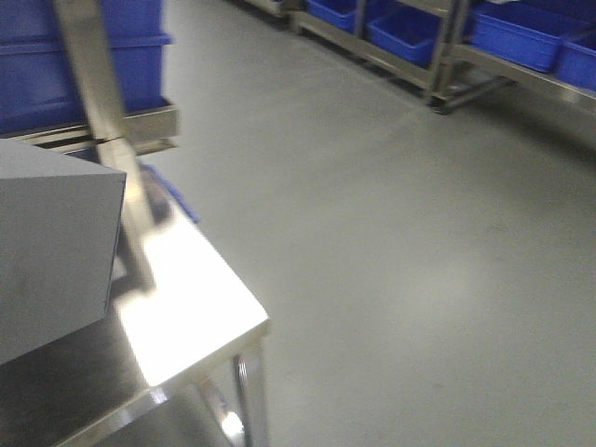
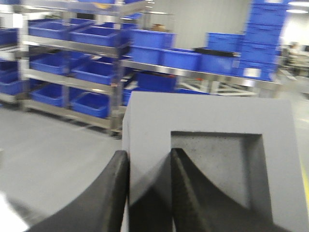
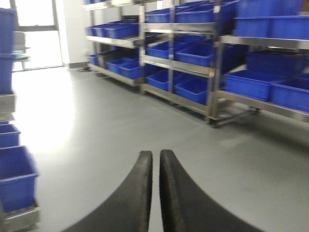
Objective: Sort gray base to blue bin
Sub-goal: 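Drive the base through the aisle to the blue bin rack, holding the block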
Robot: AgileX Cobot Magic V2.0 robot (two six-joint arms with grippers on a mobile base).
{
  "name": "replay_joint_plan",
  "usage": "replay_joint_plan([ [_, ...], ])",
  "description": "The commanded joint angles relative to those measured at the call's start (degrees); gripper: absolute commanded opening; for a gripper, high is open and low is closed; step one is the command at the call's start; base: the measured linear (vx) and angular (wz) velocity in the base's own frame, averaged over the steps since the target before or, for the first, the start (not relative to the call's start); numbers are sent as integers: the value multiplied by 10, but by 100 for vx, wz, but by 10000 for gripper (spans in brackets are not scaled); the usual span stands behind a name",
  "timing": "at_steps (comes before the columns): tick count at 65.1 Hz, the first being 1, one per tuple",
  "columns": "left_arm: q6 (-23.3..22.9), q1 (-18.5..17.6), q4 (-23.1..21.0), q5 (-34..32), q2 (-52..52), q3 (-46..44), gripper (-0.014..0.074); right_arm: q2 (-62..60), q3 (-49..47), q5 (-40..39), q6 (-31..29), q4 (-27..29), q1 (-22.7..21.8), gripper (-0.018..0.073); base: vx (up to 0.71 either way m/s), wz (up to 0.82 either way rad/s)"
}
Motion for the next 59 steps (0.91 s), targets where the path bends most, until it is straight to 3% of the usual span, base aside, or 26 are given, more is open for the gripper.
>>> replay_joint_plan([
  [1,-2,-2,-5,-62,5,-17,4,-4,1,-44,-4,-3,-2,-4,-6,-76],
  [59,-2,-2,-5,-60,5,-17,4,-4,1,-44,-4,-3,-2,-4,4,-75],
])
